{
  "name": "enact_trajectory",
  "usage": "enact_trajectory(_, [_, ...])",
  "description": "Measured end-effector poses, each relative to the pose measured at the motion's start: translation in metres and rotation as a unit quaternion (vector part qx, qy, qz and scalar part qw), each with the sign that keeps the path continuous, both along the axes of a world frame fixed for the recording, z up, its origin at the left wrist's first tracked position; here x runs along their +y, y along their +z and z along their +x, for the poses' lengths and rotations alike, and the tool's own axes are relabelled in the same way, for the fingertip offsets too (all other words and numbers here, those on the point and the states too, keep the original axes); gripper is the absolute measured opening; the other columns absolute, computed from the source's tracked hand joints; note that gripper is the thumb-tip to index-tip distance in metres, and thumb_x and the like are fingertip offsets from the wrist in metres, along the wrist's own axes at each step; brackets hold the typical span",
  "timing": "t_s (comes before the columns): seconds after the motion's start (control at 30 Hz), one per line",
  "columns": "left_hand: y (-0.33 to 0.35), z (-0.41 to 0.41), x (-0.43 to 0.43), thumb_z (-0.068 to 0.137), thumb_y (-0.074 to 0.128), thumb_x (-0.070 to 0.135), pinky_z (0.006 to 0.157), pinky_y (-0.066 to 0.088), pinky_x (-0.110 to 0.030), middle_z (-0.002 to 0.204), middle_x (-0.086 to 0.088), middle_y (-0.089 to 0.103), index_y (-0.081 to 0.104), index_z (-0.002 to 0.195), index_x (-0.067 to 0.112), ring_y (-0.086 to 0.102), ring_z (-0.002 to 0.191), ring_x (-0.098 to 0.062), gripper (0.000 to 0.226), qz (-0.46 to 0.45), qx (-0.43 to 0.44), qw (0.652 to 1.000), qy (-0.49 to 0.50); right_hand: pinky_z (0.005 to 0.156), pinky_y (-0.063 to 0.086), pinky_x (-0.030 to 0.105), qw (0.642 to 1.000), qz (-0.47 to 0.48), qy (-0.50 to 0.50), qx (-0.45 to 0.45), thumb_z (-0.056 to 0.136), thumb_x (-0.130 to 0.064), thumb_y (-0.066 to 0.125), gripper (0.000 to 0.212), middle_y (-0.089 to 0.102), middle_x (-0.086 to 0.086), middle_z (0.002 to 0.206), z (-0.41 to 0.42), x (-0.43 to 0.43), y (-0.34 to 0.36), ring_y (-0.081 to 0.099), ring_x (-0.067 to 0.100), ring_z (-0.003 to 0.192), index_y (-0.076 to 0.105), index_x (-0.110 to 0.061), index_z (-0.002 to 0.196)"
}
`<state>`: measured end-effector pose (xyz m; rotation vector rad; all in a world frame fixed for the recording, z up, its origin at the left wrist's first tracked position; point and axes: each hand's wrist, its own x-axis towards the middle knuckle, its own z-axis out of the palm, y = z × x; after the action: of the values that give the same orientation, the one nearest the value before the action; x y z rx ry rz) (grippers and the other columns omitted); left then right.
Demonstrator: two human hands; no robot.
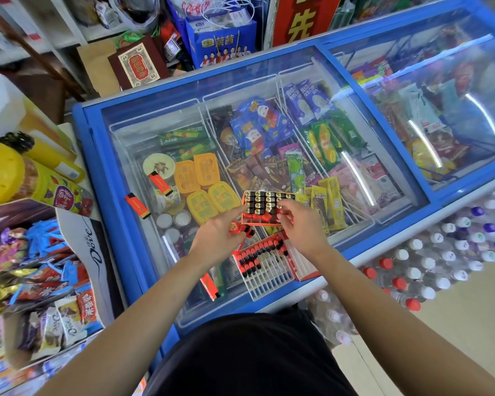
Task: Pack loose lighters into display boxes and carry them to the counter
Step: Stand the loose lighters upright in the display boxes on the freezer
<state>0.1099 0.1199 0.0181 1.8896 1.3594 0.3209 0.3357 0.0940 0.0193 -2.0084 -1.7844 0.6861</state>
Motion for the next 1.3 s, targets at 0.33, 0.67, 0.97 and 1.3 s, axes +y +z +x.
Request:
enact_trajectory(0.33, [-0.017, 0.009, 0.01, 0.095, 0.065, 0.029, 0.063, 0.062, -0.037, 0.123, 0.001, 0.069, 0.045, 0.149, 0.04, 0.068, 0.076, -0.01, 0.058, 0.018, 0.072, 0.997, -0.021, 0.079, 0.056, 0.038, 0.993, -0.072, -0.091, -0.02, 0.082, -0.028, 0.079, 0.03, 0.07, 0.0, 0.102, 0.04, -0.007, -0.007, 0.065, 0.017, 0.088, 0.07, -0.017, 0.108])
enact_trajectory(0.67, [-0.021, 0.007, 0.005, 0.095, 0.063, 0.031, 0.053, 0.054, -0.023, 0.134, 0.006, 0.065, 0.039, 0.148, 0.051, 0.066, 0.083, -0.008, 0.062, -0.002, 0.074, 0.997, -0.008, 0.067, 0.056, 0.034, 0.995, 0.005, -0.09, -0.047, 0.086, -0.038, 0.077, 0.022, 0.074, -0.003, 0.08, 0.032, -0.001, -0.008, 0.068, 0.013, 0.07, 0.076, -0.017, 0.088])
enact_trajectory(0.97, [-0.025, 0.005, 0.004, 0.096, 0.063, 0.031, 0.057, 0.059, -0.027, 0.144, 0.007, 0.058, 0.038, 0.147, 0.054, 0.069, 0.09, -0.009, 0.062, -0.011, 0.065, 0.998, 0.002, 0.058, 0.054, 0.037, 0.996, 0.028, -0.067, -0.059, 0.084, -0.046, 0.075, 0.036, 0.069, 0.004, 0.068, 0.022, 0.003, -0.012, 0.064, 0.021, 0.063, 0.07, -0.01, 0.082])
enact_trajectory(1.3, [-0.031, 0.003, 0.002, 0.095, 0.064, 0.034, 0.069, 0.062, -0.032, 0.148, 0.002, 0.055, 0.031, 0.144, 0.062, 0.069, 0.111, -0.019, 0.066, -0.009, 0.053, 0.999, 0.0, 0.077, 0.046, 0.03, 0.998, 0.019, 0.041, -0.042, 0.087, -0.034, 0.075, 0.026, 0.073, -0.004, 0.094, 0.021, -0.006, -0.017, 0.057, 0.014, 0.09, 0.073, -0.018, 0.108])
